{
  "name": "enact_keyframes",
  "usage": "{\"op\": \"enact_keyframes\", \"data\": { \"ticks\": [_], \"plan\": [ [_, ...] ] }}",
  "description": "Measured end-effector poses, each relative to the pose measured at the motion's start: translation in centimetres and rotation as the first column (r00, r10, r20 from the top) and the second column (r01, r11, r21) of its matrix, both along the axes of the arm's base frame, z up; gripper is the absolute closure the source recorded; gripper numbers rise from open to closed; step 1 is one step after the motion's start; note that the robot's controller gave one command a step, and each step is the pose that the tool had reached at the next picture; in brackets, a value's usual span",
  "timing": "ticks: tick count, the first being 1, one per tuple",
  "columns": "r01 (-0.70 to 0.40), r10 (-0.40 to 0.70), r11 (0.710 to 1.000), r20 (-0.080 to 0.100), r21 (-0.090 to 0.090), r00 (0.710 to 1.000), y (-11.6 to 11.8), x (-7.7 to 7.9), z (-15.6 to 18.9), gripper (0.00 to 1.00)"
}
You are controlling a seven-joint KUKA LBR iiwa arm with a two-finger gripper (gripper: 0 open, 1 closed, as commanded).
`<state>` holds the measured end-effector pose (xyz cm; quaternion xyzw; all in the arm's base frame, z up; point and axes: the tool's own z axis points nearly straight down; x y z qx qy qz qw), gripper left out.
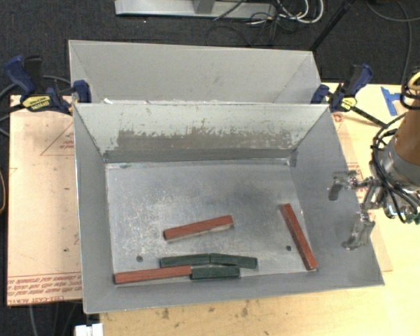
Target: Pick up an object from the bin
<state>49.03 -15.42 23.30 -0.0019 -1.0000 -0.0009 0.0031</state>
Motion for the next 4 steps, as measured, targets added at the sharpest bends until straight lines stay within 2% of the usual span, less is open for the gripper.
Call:
{"op": "enact_keyframes", "data": {
  "ticks": [1,2,3,4],
  "plan": [
    [-0.216,0.216,0.976,0.005,0.001,0.976,2.2,6.8,-10.3,0.0],
    [-0.198,0.198,0.98,0.006,-0.001,0.98,-0.2,4.7,-9.8,0.0],
    [-0.061,0.061,0.998,0.009,0.0,0.998,1.6,6.3,-10.5,0.0],
    [-0.469,0.469,0.883,0.008,-0.001,0.883,3.1,9.8,-16.1,0.0]
  ]
}}
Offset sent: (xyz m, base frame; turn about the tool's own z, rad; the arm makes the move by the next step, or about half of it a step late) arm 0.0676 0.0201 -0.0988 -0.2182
